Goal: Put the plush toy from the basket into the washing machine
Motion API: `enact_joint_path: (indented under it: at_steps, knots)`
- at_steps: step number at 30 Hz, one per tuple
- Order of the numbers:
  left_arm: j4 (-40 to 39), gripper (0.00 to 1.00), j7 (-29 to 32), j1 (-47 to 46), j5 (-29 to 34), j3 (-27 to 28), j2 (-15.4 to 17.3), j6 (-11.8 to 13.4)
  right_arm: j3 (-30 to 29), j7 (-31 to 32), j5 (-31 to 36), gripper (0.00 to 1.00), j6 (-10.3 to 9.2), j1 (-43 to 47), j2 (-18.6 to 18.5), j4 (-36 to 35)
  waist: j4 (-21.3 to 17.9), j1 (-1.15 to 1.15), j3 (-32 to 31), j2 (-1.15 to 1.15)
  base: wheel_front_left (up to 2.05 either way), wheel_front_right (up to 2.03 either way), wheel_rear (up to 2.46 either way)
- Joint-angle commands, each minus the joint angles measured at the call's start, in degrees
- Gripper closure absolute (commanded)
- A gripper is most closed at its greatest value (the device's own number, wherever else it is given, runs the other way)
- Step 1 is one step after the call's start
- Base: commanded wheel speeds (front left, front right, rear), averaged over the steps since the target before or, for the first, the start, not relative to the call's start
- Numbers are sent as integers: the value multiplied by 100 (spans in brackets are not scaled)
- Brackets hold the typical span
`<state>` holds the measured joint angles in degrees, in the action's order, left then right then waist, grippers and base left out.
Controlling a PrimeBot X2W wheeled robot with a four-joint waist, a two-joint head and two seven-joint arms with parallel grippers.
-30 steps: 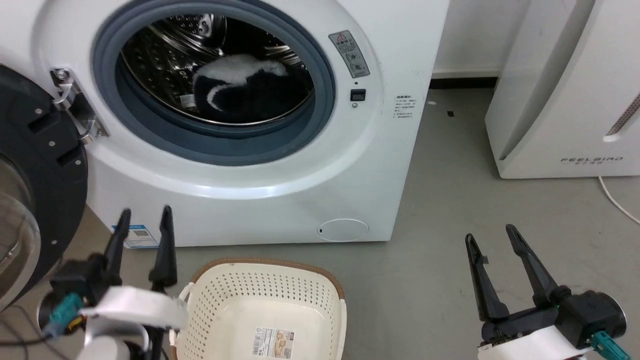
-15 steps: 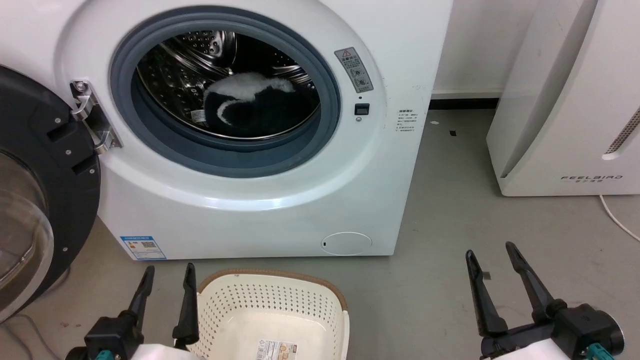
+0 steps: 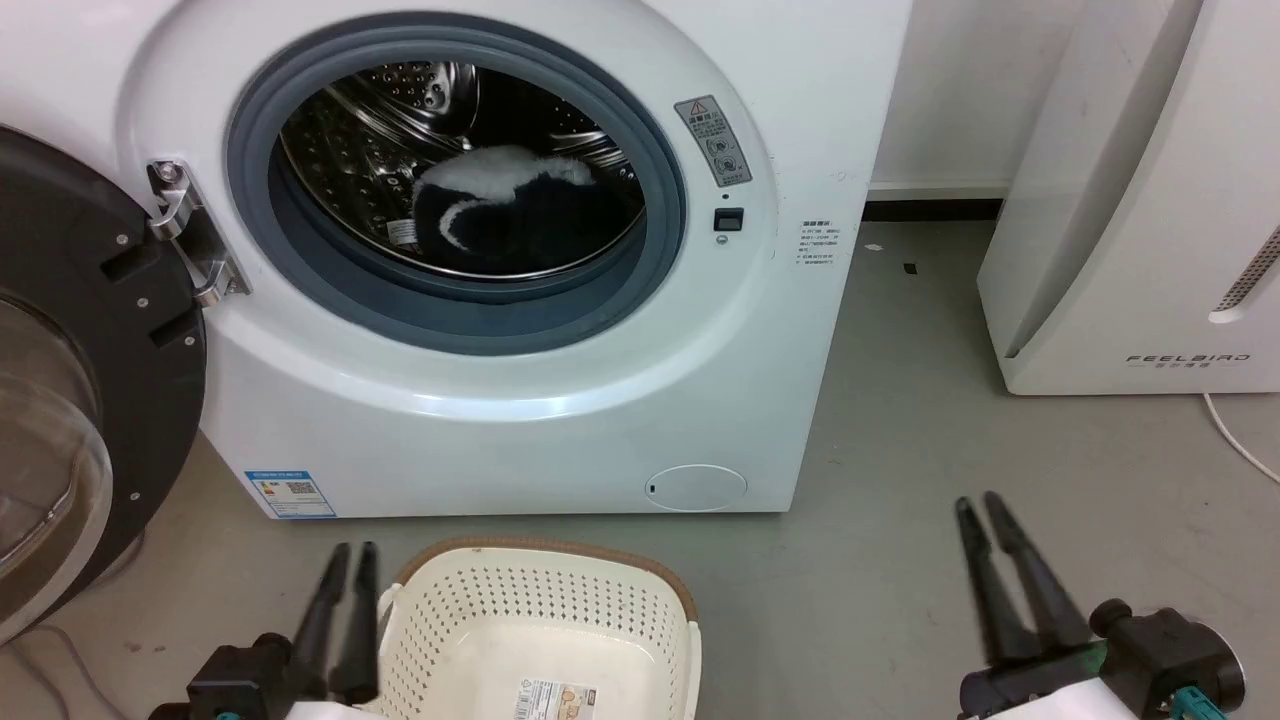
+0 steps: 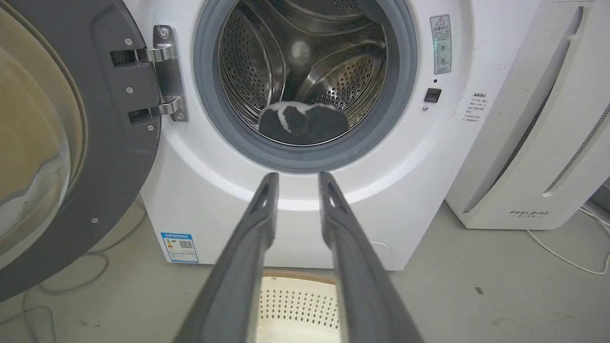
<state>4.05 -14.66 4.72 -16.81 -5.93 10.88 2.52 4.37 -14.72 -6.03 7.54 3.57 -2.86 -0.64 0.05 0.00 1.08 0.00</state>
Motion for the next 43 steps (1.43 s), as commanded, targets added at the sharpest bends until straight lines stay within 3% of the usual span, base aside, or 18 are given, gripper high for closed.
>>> enact_joint_path:
  at_steps: [1,43]
  knots:
    - [-1,100,4,-1,5,2,-2,-1,0,4,2,100,0,-1,0,0,0,0,0,0,0,0,0]
    - [-135,100,487,-157,559,197,-266,-84,-144,489,200,100,-2,-119,0,21,-2,0,-36,0,0,0,0]
